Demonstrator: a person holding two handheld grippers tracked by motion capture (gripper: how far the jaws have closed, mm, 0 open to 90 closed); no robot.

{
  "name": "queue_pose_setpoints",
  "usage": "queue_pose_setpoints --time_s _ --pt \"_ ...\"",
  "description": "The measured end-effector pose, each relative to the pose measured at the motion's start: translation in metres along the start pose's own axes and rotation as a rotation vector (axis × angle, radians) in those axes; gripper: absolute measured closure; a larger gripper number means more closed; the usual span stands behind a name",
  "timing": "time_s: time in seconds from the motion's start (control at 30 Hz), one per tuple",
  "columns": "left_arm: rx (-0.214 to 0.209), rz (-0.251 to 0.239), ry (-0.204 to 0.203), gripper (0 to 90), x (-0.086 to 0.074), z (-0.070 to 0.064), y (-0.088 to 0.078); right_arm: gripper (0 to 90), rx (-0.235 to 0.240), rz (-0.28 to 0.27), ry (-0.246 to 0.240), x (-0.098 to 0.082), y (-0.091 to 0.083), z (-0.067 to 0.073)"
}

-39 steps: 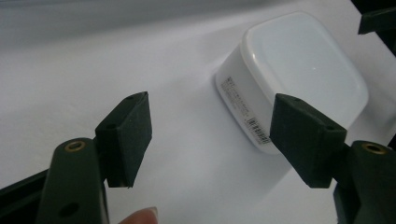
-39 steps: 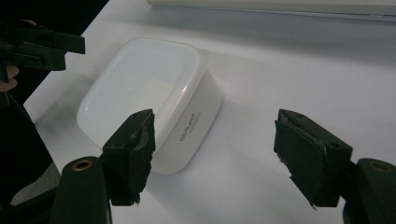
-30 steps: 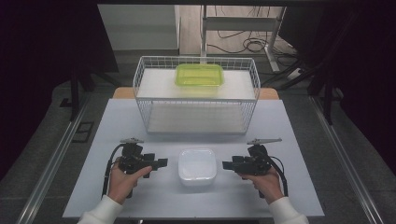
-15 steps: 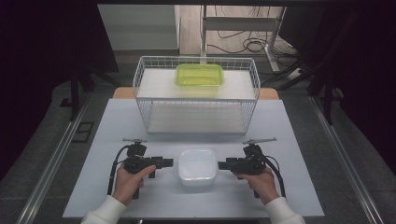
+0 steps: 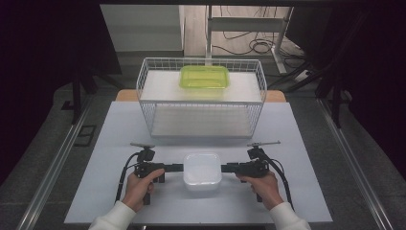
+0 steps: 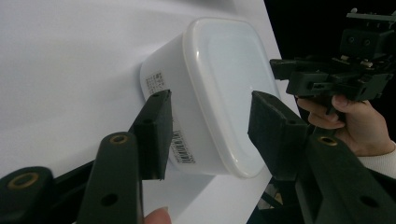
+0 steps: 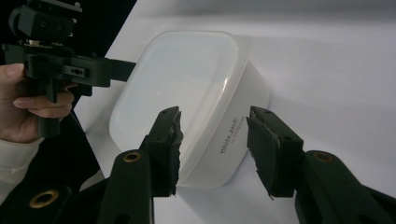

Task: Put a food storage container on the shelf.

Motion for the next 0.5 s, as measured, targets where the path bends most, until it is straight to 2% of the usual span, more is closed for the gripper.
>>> queue_pose_setpoints --time_s 0.2,0.5 --pt "-0.01 0.017 0.005 53.2 -0.0009 -0.0003 0.0047 57.3 0.019 -0.01 0.04 0.002 0.0061 -0.0038" --pt "-0.031 0.028 0.003 59.0 -0.0016 -0.0014 0.0074 60.1 0.031 -0.009 0.065 0.0017 0.0096 -0.0059"
Point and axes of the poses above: each handheld gripper's, and its own axes: y roughly forward along the jaws, x roughly out of its top, z roughly to its left, the point moved 6 cm from there along y, roughly forward along the jaws, and after that the axes turned 12 degrees about x, right-handed, at the moved point
